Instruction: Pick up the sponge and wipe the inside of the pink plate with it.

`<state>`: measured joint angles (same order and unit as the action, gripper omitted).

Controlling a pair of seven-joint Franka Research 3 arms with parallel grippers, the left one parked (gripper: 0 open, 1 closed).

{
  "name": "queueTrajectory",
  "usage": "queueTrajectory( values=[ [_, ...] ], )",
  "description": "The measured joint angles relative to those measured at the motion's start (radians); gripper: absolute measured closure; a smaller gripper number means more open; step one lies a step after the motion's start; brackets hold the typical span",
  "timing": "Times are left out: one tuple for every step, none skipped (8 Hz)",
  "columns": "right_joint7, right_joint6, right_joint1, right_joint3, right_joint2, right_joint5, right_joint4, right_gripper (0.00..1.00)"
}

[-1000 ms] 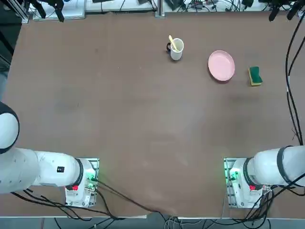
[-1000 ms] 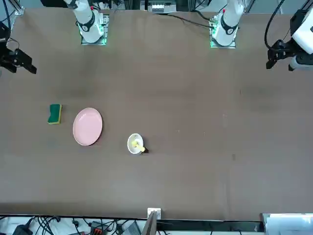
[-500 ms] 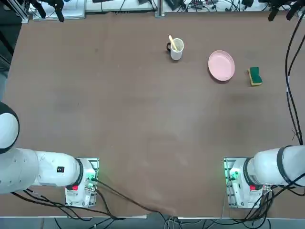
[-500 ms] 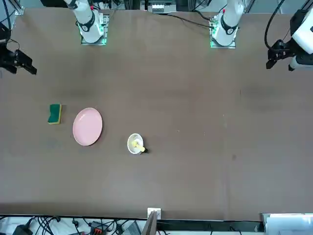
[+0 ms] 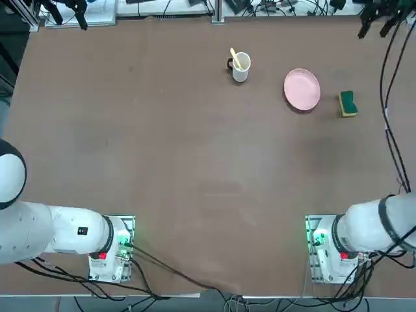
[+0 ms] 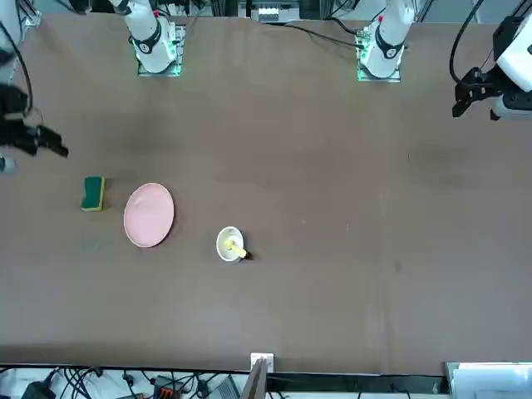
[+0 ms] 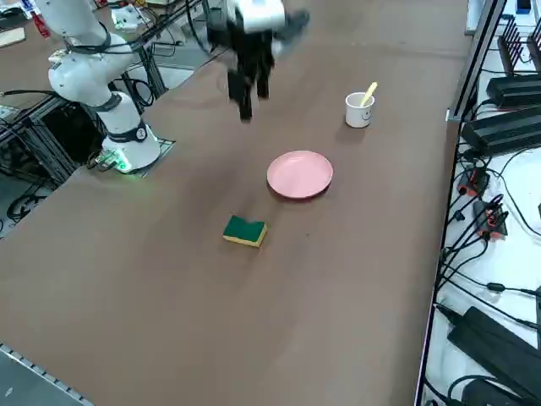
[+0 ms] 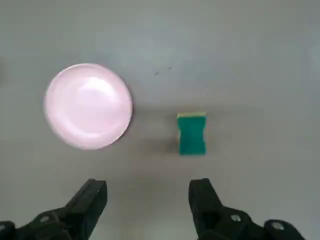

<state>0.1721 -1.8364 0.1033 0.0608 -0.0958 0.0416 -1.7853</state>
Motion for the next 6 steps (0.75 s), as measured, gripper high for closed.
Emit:
queueTrajectory(
  values=[
    [0.044, -0.117, 0.037, 0.001, -0.026, -0.001, -0.078, 0.0],
    [0.064, -0.21, 0.061, 0.002, -0.056, -0.001, -0.145, 0.0],
    [0.074, -0.29, 0.072, 0.002, -0.085, -0.001, -0.197, 0.0],
    [0.087, -0.363, 0.083, 0.002, -0.114, -0.001, -0.238, 0.0],
    [0.104, -0.409, 0.094, 0.002, -0.143, -0.001, -0.265, 0.0],
    [0.113, -0.431, 0.103, 0.002, -0.176, -0.001, -0.279, 0.0]
  ],
)
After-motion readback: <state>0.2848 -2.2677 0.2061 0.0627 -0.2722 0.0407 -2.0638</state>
